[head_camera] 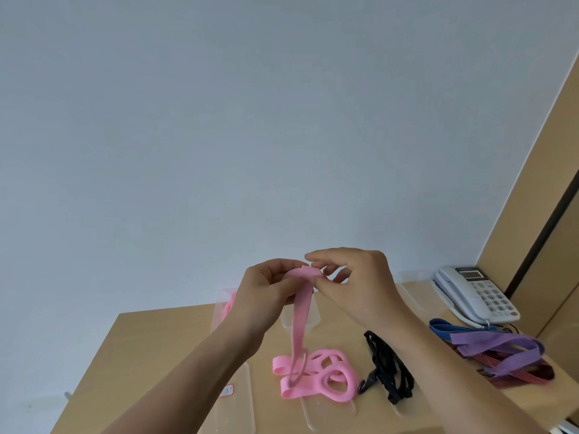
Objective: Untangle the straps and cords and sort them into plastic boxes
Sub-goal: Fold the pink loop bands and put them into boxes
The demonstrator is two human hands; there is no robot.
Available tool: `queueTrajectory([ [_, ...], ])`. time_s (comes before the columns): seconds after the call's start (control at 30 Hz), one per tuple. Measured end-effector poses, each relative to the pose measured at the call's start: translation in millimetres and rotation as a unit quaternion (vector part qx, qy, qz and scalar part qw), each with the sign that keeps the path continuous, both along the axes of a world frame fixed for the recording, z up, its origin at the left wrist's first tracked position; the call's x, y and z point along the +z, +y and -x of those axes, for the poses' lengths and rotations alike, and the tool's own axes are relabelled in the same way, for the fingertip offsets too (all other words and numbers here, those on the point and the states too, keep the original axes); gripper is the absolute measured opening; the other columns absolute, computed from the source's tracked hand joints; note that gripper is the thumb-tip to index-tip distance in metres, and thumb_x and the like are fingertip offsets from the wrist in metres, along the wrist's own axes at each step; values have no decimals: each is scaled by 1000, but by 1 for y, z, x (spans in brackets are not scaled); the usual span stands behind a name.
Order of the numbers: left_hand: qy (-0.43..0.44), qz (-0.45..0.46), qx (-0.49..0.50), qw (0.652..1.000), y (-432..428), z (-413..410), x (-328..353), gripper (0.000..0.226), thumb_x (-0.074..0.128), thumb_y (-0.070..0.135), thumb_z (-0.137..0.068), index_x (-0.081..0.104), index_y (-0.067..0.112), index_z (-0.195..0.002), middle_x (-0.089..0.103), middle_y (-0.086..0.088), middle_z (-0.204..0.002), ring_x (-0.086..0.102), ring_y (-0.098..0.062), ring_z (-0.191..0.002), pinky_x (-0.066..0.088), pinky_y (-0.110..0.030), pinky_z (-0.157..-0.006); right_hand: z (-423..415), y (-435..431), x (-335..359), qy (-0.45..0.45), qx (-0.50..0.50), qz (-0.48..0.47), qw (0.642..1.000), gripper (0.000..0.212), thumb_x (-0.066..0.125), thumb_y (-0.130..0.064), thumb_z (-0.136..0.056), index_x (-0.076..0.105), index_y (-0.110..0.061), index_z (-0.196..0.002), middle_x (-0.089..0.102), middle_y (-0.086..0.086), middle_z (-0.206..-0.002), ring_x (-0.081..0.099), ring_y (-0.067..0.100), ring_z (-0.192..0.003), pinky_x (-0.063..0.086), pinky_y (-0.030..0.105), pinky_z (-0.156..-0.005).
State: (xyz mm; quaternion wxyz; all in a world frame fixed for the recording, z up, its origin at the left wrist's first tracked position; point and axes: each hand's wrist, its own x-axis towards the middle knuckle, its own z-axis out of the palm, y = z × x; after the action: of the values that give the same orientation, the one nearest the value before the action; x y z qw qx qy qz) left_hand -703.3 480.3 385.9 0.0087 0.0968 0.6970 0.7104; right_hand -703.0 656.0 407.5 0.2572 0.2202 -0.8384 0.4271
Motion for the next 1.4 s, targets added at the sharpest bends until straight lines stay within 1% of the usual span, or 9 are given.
queueTrajectory([
  [0.1,8,25,18,999,2,-2,-1,25,60,0,-94,80,15,-97,80,-8,-94,75,-27,-98,60,-44,-95,-2,-1,3,-60,32,-3,998,3,80,-30,-83,80,-27,-85,70,-15,-71,66,8,-70,55,30,-64],
  [0.2,6,26,27,999,3,-3,-1,23,60,1,-95,79,13,-97,80,-8,-93,74,-29,-99,58,-52,-97,-3,-1,4,-94,35,-14,995,22,74,-34,-89,74,-18,-74,64,-6,-55,61,10,-61,52,25,-68],
  [0.33,-26,-21,8,999,6,-5,-7,21,65,10,-92,70,11,-113,79,-13,-95,74,-34,-94,60,-50,-93,-3,0,3,-124,21,-23,992,17,74,-29,-89,75,-23,-73,63,-8,-52,57,5,-52,51,23,-64],
  [0.43,-91,-78,-18,993,4,-2,-15,44,73,25,-81,64,9,-121,78,-20,-100,73,-31,-86,62,-40,-82,-3,1,2,-107,-3,2,994,14,75,-27,-85,75,-23,-72,65,-10,-54,60,8,-53,53,27,-62],
  [0.63,-181,-63,-61,980,2,1,-28,21,68,19,-95,79,6,-108,79,-15,-107,74,-28,-97,60,-35,-86,6,5,-10,-64,-86,23,994,16,73,-9,-83,77,-23,-77,67,-19,-66,66,9,-64,53,25,-66],
  [0.77,-170,-58,-69,981,9,-5,-25,17,69,19,-94,83,16,-104,79,-10,-108,72,-21,-98,56,-38,-94,9,6,-19,-10,-114,-6,993,15,75,-3,-80,78,-18,-81,71,-10,-77,66,8,-67,53,30,-66],
  [1.0,-133,-46,-27,990,16,-5,-19,20,66,28,-97,84,17,-96,77,-17,-103,65,-20,-86,49,-35,-81,3,5,-34,79,-117,-63,988,20,82,-6,-78,80,-23,-88,67,-7,-81,60,13,-68,50,25,-64],
  [1.27,-140,-55,-24,988,25,-3,-20,26,66,32,-98,83,13,-93,79,-4,-88,66,-17,-80,54,-32,-79,-2,9,-36,62,-81,-38,994,16,80,-4,-80,79,-16,-91,73,-6,-89,64,12,-76,48,8,-70],
  [1.4,-146,-67,-13,987,30,-3,-19,23,69,29,-96,83,11,-91,76,-4,-83,67,-16,-77,53,-30,-75,-7,14,-33,64,-69,-17,995,15,78,-2,-81,79,-13,-91,74,-5,-90,67,10,-79,53,16,-74],
])
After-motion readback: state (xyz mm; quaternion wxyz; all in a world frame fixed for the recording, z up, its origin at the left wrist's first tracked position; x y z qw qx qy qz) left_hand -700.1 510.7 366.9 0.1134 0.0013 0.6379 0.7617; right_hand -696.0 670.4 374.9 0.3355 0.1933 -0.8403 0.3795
